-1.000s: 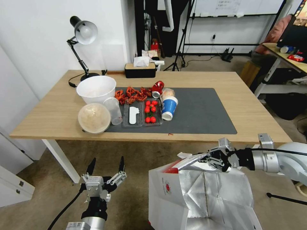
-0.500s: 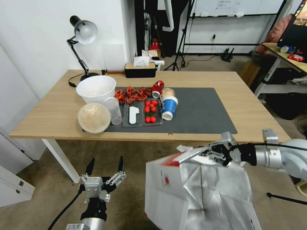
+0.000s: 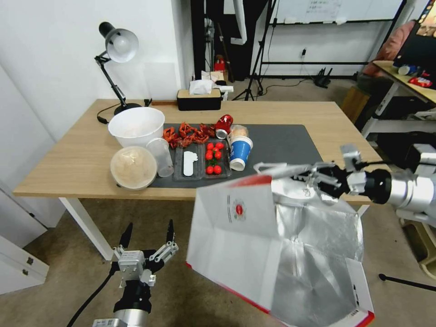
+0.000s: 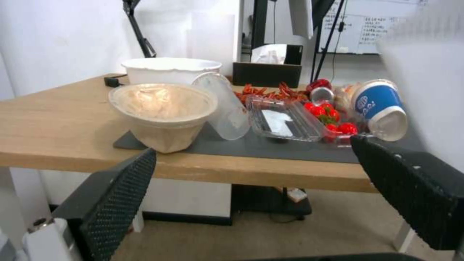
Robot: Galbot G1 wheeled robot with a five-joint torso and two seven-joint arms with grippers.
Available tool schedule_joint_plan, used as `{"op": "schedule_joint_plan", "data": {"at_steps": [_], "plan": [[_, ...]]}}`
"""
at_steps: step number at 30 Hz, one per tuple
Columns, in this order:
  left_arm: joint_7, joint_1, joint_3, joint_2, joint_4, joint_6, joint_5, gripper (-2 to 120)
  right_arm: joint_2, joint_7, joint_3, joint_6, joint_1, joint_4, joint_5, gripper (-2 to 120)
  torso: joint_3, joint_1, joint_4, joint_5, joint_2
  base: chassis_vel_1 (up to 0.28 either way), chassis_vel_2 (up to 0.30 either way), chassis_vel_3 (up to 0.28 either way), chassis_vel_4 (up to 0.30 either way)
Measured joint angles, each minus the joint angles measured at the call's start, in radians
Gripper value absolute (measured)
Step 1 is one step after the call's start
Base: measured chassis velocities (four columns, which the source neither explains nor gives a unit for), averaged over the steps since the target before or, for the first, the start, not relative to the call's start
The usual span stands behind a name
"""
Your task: Pick up the food delivery bag from the floor and place it on the table.
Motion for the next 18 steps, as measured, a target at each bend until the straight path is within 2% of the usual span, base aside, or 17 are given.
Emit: {"op": "schedule_joint_plan", "data": {"at_steps": [6, 9, 15, 18], "plan": [[-0.002, -0.001, 0.000, -0.001, 0.000, -0.001, 0.001, 100, -0.006, 0.042, 0.002, -0.004, 0.035, 0.016, 0.078, 0, 0.000, 0.000, 0.0000, 0.0000, 0.000, 0.000, 0.000, 0.000, 0.000], [-0.003, 0.001, 0.000, -0.001, 0.002, -0.005, 0.008, 100, -0.009, 0.128, 0.010, -0.004, 0.065, 0.049, 0.213, 0, 0.000, 0.000, -0.0001, 0.0000, -0.001, 0.000, 0.000, 0.000, 0.000], [-0.008, -0.001, 0.000, -0.001, 0.007, -0.006, 0.012, 100, -0.026, 0.201, -0.002, -0.001, 0.146, 0.060, 0.336, 0, -0.001, -0.001, -0.0001, -0.0001, -0.001, 0.000, 0.000, 0.000, 0.000], [-0.009, -0.004, 0.001, 0.000, 0.009, -0.006, 0.013, 100, -0.025, 0.280, -0.035, 0.014, 0.222, 0.066, 0.403, 0, 0.000, 0.000, 0.0000, -0.0001, -0.001, 0.000, 0.000, 0.000, 0.000]]}}
